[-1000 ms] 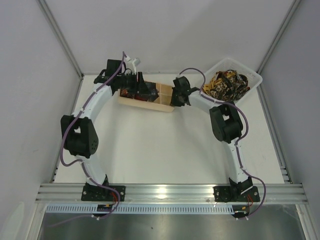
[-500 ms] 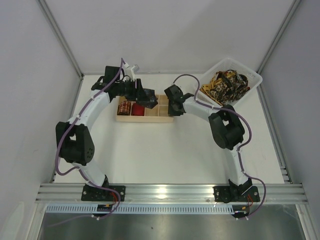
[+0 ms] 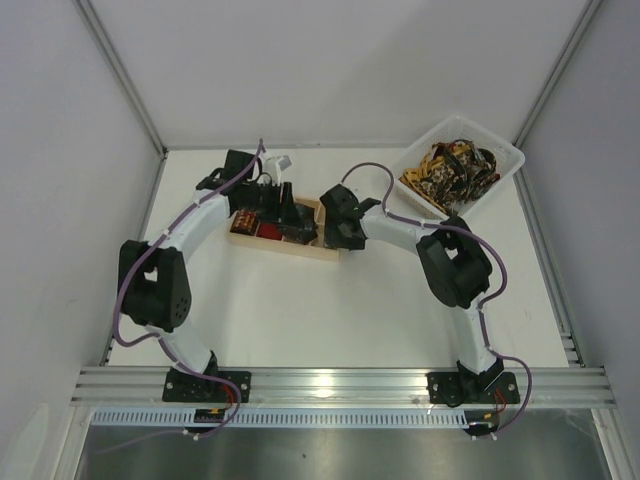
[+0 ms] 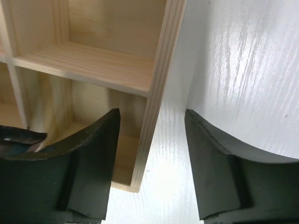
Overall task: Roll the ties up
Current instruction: Place the rolled tie into the container
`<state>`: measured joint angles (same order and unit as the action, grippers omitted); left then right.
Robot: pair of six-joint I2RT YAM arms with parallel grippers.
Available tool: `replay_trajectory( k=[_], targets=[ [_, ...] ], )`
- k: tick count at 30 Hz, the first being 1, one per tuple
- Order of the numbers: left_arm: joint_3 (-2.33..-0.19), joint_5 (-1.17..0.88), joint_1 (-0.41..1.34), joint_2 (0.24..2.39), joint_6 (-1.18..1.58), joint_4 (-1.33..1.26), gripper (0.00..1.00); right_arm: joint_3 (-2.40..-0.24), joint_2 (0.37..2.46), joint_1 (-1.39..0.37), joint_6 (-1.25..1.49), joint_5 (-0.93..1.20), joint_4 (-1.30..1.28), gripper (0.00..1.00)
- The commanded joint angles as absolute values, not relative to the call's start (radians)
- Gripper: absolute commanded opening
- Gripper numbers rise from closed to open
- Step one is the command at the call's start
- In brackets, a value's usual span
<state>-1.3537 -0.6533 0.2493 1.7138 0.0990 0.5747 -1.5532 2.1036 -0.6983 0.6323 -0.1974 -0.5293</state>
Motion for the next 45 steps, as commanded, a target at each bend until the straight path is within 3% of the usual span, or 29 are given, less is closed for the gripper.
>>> replay_trajectory(
  k=[1, 16, 35, 45],
  targets=[
    [-1.359, -0.646, 0.268, 1.69, 0.064, 0.571, 0.08, -1.543, 2.036, -0.696, 0.634, -0.187, -0.531, 0.64],
    [-1.462, -0.552, 0.275, 1.786, 0.011, 0.653, 0.07, -1.513, 2.056, -0.686, 0.601, -0.137, -0.488, 0.62],
    [-1.571, -0.187, 0.368, 1.934, -0.083, 0.798, 0.06, -1.505, 2.065, -0.672, 0.595, -0.124, -0.48, 0.58],
    [-1.644, -0.127, 0.406, 2.002, -0.104, 0.873, 0.05, -1.522, 2.089, -0.672, 0.589, -0.115, -0.485, 0.58]
  ],
)
